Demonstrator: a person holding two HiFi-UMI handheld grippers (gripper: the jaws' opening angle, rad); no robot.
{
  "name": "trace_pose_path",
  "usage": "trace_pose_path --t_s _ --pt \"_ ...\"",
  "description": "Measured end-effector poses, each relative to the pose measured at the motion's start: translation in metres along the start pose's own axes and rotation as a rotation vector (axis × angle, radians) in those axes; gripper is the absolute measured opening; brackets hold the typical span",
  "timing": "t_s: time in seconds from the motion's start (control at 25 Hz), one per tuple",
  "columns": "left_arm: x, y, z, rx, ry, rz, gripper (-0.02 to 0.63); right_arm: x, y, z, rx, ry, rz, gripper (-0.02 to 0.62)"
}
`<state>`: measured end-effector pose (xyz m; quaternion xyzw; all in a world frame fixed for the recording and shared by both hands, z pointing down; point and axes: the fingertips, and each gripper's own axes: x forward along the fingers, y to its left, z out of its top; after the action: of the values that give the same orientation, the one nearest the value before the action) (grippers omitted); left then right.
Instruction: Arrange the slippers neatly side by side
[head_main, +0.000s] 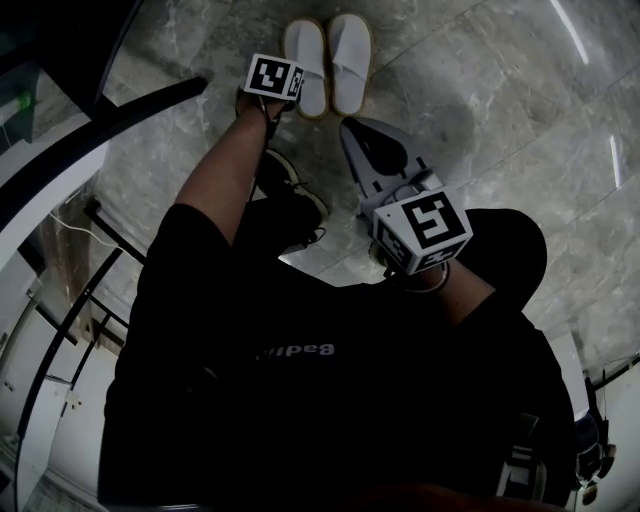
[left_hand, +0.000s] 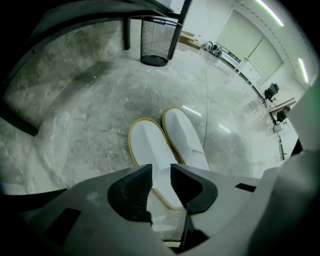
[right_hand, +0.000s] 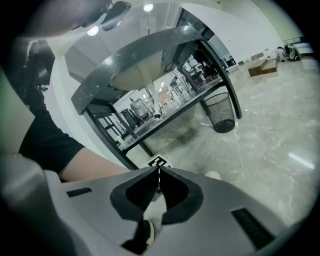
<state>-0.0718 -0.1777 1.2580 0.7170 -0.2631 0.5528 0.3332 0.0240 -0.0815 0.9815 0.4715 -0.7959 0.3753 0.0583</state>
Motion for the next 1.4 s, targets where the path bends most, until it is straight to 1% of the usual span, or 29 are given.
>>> trace_pose_path --t_s 0.08,0.12,0.16,0.2,0.28,0.36,0.44,0.48,0.52,0.6,0.76,0.88,0.96,1.12,1.24,1.32,1.4 --pt "-0.018 0.004 0.000 0.054 -0.004 0.049 0.089 -0.004 0.011 -0.013 -0.008 0.048 -0.020 0.000" --pt "-0.032 0.009 -0.002 0.076 -0.001 0.087 0.089 -0.006 0.019 -0.019 -0.045 0.072 -0.023 0.000" --pt "-0.048 0.012 -0.004 0.101 -0.004 0.126 0.089 -0.010 0.026 -0.027 -0.109 0.098 -0.022 0.000" --pt "-0.063 0.011 -0.006 0.130 -0.026 0.146 0.089 -0.015 0.034 -0.035 -0.185 0.123 -0.019 0.000" --pt "-0.097 -0.001 -0.007 0.216 -0.106 0.149 0.089 -0.031 0.049 -0.044 -0.302 0.156 -0.027 0.000" --pt "-0.141 -0.016 -0.012 0.308 -0.163 0.166 0.089 -0.053 0.058 -0.038 -0.380 0.172 -0.065 0.000" --pt "-0.190 -0.029 -0.013 0.367 -0.210 0.183 0.089 -0.076 0.067 -0.026 -0.417 0.198 -0.102 0.000" --pt "-0.215 -0.035 -0.013 0.386 -0.233 0.188 0.089 -0.087 0.076 -0.020 -0.431 0.213 -0.108 0.000" --pt "-0.240 -0.040 -0.012 0.400 -0.249 0.191 0.089 -0.098 0.089 -0.014 -0.454 0.227 -0.102 0.000" --pt "-0.285 -0.050 -0.013 0.417 -0.255 0.190 0.089 -0.120 0.121 0.003 -0.517 0.250 -0.068 0.000" --pt "-0.366 -0.062 -0.027 0.411 -0.232 0.198 0.089 -0.162 0.183 0.048 -0.614 0.269 -0.018 0.000" --pt "-0.422 -0.075 -0.046 0.389 -0.216 0.188 0.089 -0.193 0.220 0.088 -0.650 0.280 -0.022 0.000" --pt "-0.458 -0.086 -0.053 0.366 -0.227 0.175 0.089 -0.210 0.239 0.113 -0.672 0.267 -0.028 0.000" --pt "-0.527 -0.112 -0.056 0.323 -0.286 0.133 0.089 -0.242 0.275 0.159 -0.728 0.248 -0.041 0.000" --pt "-0.581 -0.135 -0.061 0.276 -0.332 0.084 0.089 -0.266 0.307 0.191 -0.720 0.243 -0.040 0.000" --pt "-0.620 -0.149 -0.053 0.247 -0.393 0.054 0.089 -0.277 0.325 0.220 -0.716 0.214 -0.032 0.000" --pt "-0.659 -0.156 -0.031 0.224 -0.483 0.040 0.089 -0.281 0.337 0.262 -0.729 0.159 -0.039 0.000"
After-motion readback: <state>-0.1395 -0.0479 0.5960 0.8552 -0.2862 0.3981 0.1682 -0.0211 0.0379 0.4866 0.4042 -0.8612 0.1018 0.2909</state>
